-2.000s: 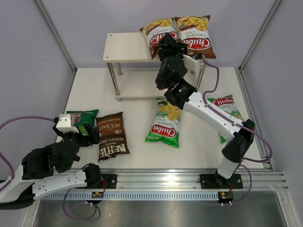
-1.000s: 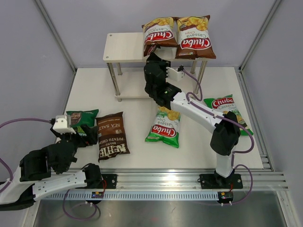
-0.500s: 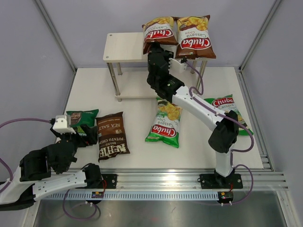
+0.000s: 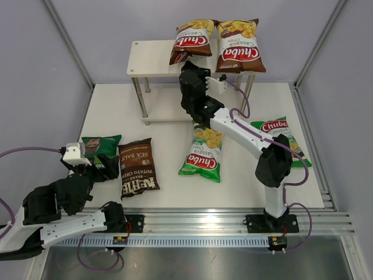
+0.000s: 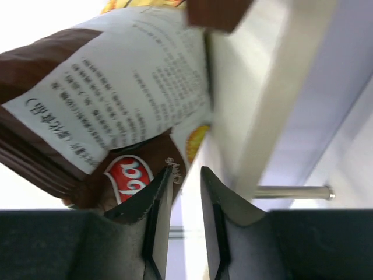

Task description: Place and organize the chips bags onto the shelf

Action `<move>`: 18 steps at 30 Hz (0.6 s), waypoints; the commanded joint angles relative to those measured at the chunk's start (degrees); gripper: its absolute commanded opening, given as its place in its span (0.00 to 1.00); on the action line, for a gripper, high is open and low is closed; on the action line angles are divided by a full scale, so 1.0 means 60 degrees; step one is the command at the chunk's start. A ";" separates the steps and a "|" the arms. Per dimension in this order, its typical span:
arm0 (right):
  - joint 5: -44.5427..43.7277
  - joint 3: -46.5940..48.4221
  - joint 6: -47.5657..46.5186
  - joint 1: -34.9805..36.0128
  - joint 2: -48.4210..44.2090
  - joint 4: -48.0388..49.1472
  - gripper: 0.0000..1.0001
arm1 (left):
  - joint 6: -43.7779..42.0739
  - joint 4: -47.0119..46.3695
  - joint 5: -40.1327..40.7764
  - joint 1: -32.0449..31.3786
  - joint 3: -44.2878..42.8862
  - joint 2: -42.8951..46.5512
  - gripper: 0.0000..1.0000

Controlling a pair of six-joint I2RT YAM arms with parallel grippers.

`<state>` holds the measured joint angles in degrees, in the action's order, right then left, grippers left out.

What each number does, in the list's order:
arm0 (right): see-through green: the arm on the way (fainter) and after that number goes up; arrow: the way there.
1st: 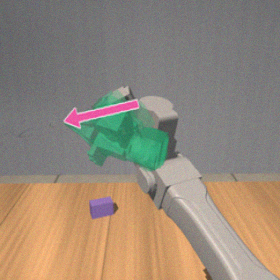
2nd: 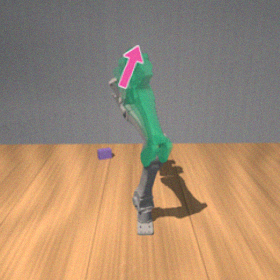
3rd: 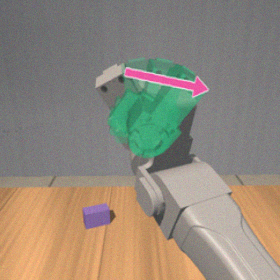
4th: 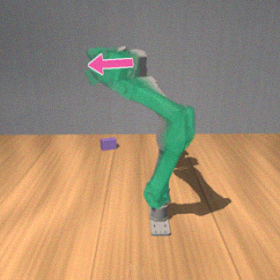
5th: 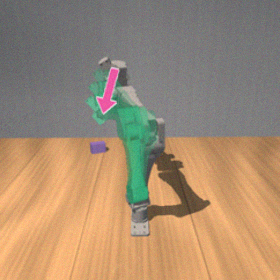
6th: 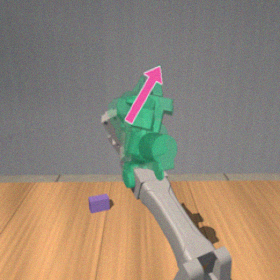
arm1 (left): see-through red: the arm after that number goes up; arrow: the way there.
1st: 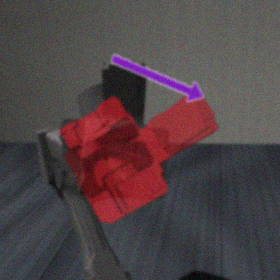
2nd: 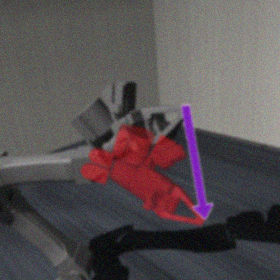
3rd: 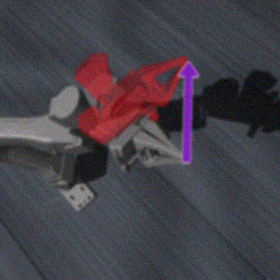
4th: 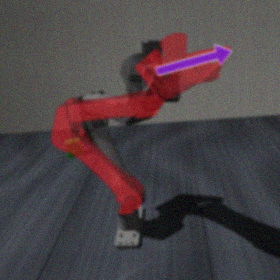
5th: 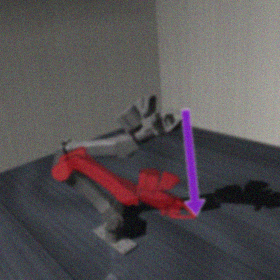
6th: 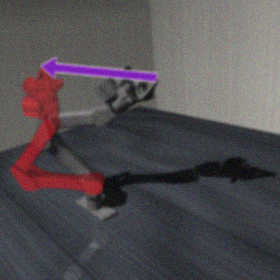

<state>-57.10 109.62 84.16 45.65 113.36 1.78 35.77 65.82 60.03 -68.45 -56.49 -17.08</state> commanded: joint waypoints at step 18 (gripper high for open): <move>0.7385 -0.5554 -0.6786 -0.0005 -0.6089 0.0778 1.00 | 0.1069 -0.0805 -0.1084 0.0026 -0.0253 -0.1796 0.99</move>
<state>-28.01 80.23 55.42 45.63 79.15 11.84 39.66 63.66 55.68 -68.42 -57.36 -25.43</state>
